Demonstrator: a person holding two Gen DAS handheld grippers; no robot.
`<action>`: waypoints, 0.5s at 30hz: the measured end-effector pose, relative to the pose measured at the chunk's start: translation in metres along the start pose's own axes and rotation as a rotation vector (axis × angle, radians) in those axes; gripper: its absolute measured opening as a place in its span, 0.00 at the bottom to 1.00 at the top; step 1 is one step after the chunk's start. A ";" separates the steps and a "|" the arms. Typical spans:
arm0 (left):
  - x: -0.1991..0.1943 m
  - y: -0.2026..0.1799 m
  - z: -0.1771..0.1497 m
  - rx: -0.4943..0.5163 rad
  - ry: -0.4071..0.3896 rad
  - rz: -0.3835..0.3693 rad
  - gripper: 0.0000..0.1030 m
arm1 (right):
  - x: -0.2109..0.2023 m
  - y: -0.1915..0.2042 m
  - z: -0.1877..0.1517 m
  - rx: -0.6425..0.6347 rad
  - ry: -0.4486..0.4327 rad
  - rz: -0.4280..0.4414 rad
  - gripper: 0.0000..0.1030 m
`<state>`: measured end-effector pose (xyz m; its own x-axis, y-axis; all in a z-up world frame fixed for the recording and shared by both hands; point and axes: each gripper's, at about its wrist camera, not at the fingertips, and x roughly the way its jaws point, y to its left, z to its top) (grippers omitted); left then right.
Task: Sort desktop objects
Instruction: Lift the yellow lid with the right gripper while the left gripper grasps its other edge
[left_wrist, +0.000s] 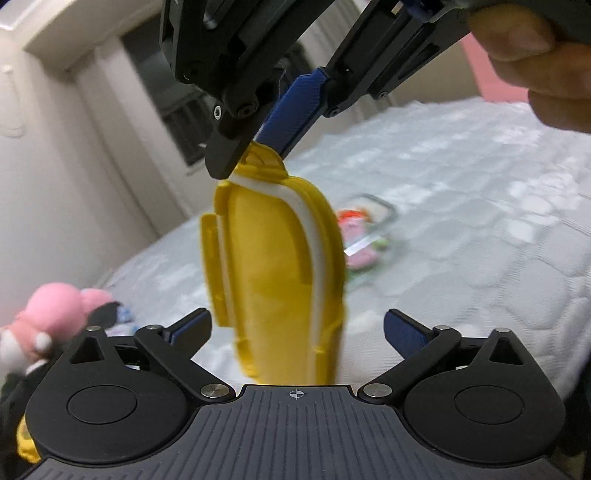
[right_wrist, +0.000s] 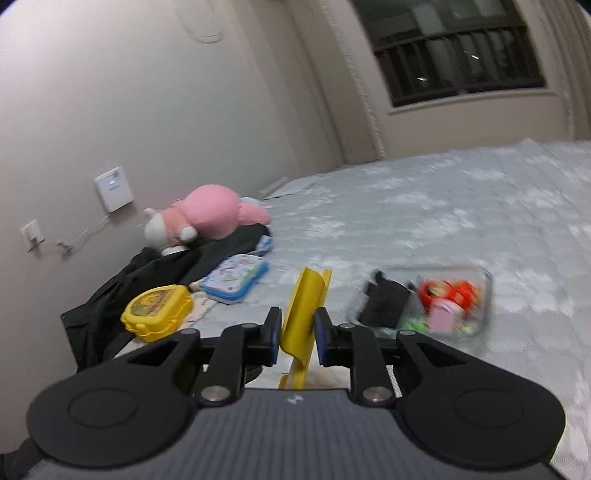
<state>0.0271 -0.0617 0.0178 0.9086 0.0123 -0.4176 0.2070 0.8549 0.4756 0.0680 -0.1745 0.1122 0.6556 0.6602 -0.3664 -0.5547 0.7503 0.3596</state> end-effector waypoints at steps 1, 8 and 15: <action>0.000 0.008 -0.001 -0.009 -0.004 0.018 0.83 | 0.004 0.009 0.004 -0.021 0.000 0.010 0.23; 0.013 0.088 -0.024 -0.307 0.107 -0.043 0.31 | 0.039 0.080 0.026 -0.161 -0.049 0.074 0.44; 0.027 0.174 -0.076 -0.689 0.157 -0.100 0.36 | 0.053 0.091 0.030 -0.109 -0.153 0.077 0.74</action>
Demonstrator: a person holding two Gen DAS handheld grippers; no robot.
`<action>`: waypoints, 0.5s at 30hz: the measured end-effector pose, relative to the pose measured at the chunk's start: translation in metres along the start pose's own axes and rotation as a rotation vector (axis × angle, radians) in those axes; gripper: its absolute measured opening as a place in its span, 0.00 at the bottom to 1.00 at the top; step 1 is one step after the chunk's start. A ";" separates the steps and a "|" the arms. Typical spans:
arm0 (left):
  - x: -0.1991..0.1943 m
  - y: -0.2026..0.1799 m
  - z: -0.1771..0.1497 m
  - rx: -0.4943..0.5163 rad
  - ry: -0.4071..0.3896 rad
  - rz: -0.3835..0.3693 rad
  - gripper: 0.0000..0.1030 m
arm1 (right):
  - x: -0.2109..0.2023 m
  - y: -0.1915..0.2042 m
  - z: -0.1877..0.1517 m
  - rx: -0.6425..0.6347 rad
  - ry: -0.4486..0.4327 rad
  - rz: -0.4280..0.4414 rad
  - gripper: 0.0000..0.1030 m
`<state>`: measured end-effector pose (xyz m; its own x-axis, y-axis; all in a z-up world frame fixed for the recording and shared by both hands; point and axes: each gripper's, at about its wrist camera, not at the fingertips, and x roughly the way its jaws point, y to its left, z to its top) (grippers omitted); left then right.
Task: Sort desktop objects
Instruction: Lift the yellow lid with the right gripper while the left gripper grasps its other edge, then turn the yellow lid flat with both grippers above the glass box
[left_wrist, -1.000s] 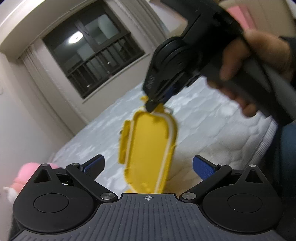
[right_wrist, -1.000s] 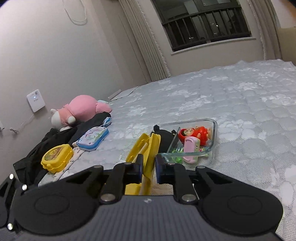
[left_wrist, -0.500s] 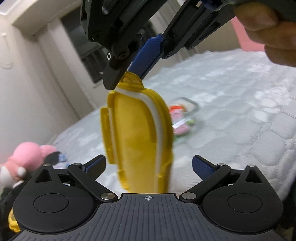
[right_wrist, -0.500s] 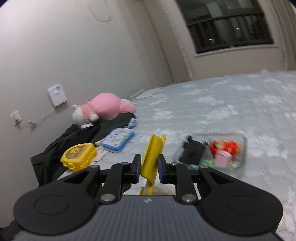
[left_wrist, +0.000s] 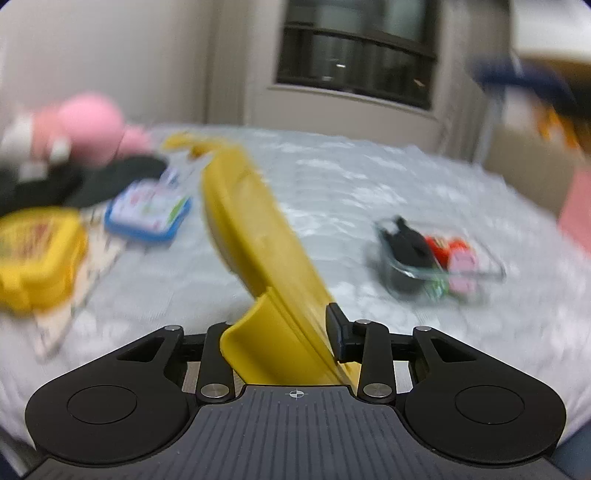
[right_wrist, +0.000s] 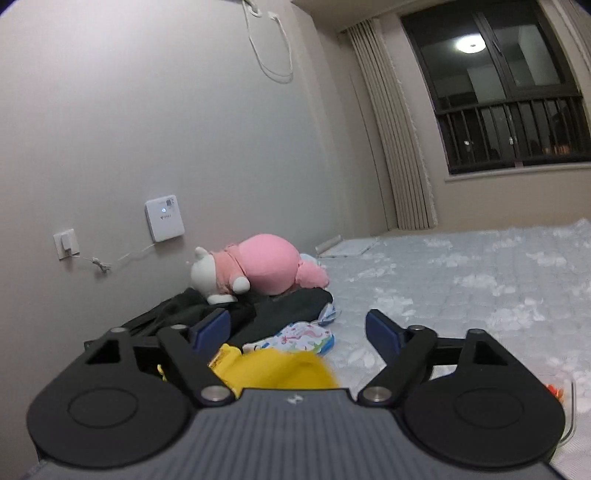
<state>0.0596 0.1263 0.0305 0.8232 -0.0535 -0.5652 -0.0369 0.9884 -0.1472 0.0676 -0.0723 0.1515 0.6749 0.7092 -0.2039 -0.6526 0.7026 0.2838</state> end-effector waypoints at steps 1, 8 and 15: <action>0.002 0.014 0.001 -0.069 0.010 -0.021 0.36 | 0.005 -0.002 -0.006 0.008 0.027 -0.003 0.71; 0.014 0.104 -0.012 -0.440 0.056 -0.101 0.35 | 0.051 -0.049 -0.067 0.336 0.318 0.081 0.63; 0.016 0.151 -0.046 -0.684 0.106 -0.178 0.44 | 0.070 -0.106 -0.152 0.878 0.546 0.169 0.64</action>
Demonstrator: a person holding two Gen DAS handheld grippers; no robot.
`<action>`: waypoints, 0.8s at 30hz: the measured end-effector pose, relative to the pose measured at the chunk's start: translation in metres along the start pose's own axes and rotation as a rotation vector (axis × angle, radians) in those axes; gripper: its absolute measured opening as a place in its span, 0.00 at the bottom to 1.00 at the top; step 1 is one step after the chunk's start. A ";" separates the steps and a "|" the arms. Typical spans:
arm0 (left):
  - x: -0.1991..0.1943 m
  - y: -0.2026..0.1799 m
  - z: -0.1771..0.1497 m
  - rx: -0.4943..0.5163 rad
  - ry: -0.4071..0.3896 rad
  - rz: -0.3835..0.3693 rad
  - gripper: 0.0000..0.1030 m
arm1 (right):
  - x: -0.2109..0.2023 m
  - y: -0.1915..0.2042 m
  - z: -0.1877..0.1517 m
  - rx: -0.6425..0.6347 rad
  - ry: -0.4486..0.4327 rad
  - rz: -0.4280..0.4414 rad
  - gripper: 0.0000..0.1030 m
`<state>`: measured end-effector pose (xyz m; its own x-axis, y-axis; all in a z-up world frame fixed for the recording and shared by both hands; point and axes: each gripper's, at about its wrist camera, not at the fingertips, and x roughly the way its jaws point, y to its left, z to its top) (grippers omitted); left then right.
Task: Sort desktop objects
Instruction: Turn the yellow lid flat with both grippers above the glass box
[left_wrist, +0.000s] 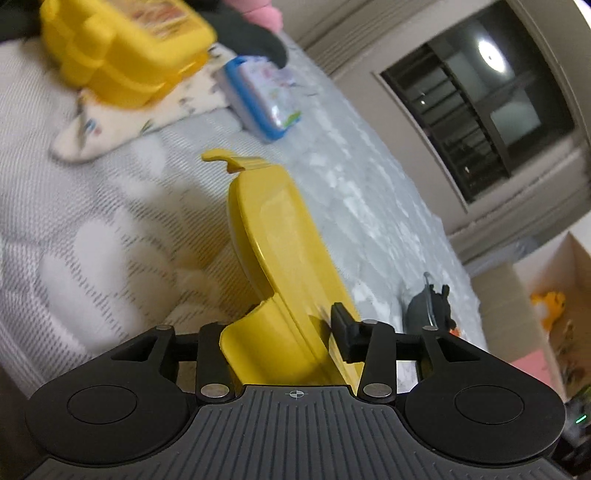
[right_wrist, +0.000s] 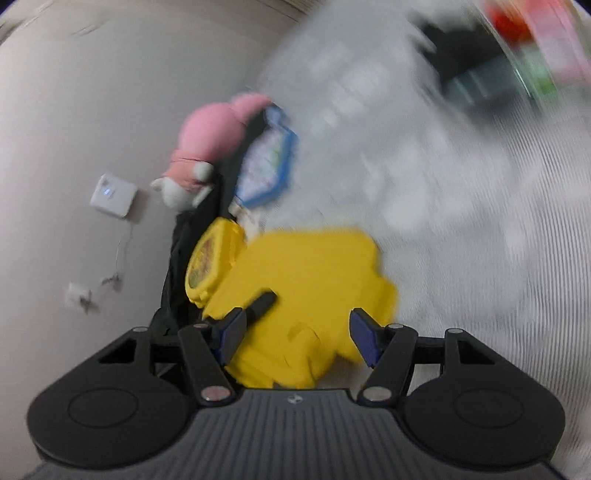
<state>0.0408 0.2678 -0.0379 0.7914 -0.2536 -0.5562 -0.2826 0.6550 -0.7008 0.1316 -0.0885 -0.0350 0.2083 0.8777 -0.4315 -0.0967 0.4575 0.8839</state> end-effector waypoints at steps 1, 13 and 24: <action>0.001 0.004 0.000 -0.014 0.003 -0.005 0.44 | 0.003 -0.012 -0.006 0.057 0.035 0.023 0.65; 0.011 0.004 0.001 -0.042 0.040 -0.010 0.53 | 0.047 -0.020 -0.024 0.108 -0.026 0.008 0.49; 0.032 -0.043 -0.023 0.169 0.235 -0.085 0.89 | -0.026 -0.024 -0.006 -0.083 -0.263 -0.063 0.20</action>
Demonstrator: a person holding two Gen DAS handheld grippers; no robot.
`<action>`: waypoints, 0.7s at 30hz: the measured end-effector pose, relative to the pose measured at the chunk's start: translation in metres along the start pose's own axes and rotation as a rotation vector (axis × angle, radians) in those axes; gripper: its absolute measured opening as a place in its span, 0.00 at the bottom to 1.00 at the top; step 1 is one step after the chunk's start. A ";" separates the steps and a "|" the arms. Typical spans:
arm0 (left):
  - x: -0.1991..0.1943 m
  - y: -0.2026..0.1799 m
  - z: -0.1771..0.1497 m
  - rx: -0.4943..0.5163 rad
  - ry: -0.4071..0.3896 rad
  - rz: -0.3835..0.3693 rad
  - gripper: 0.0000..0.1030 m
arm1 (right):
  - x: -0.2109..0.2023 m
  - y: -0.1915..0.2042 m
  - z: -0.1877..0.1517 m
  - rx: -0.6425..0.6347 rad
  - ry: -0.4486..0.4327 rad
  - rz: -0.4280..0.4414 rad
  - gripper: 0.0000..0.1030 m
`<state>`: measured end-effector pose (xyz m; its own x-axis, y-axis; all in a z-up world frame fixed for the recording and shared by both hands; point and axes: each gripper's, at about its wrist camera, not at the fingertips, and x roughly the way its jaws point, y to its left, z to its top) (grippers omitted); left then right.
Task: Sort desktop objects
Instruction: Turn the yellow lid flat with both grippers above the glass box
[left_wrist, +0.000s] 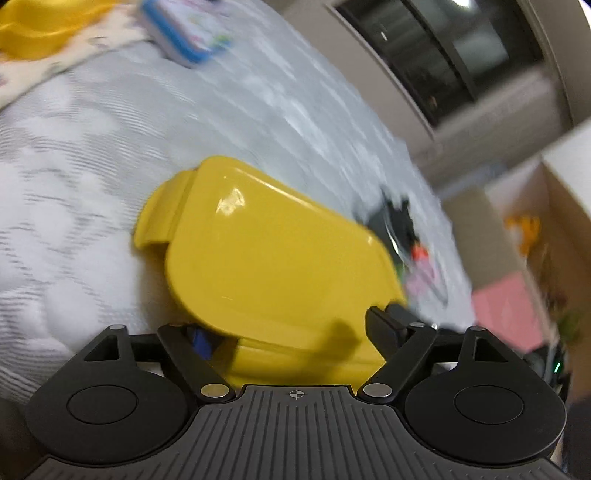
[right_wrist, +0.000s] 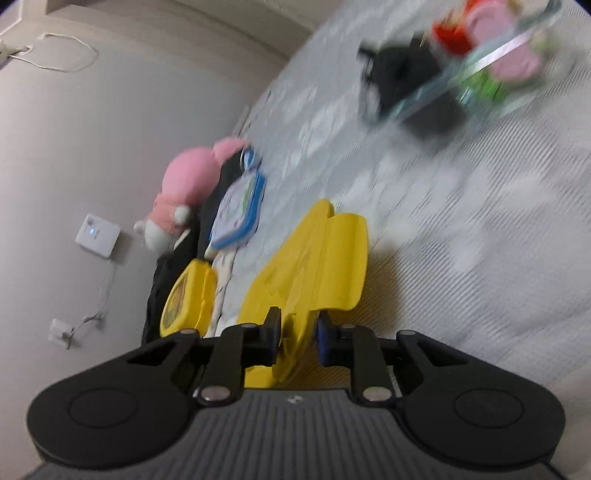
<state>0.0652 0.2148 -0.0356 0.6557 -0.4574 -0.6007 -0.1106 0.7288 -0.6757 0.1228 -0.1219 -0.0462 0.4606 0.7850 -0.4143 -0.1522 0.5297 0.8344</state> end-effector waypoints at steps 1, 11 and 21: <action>0.003 -0.008 -0.002 0.029 0.022 0.002 0.90 | -0.009 -0.005 0.003 0.005 -0.019 -0.010 0.19; 0.035 -0.093 -0.043 0.330 0.239 0.034 0.91 | -0.099 -0.076 0.009 0.071 -0.186 -0.087 0.19; 0.059 -0.081 -0.036 0.176 0.309 -0.002 0.91 | -0.147 -0.112 -0.017 0.063 -0.186 -0.128 0.37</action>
<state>0.0863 0.1102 -0.0313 0.3956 -0.5721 -0.7184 0.0389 0.7920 -0.6093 0.0573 -0.2911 -0.0853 0.6267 0.6370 -0.4489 -0.0304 0.5956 0.8027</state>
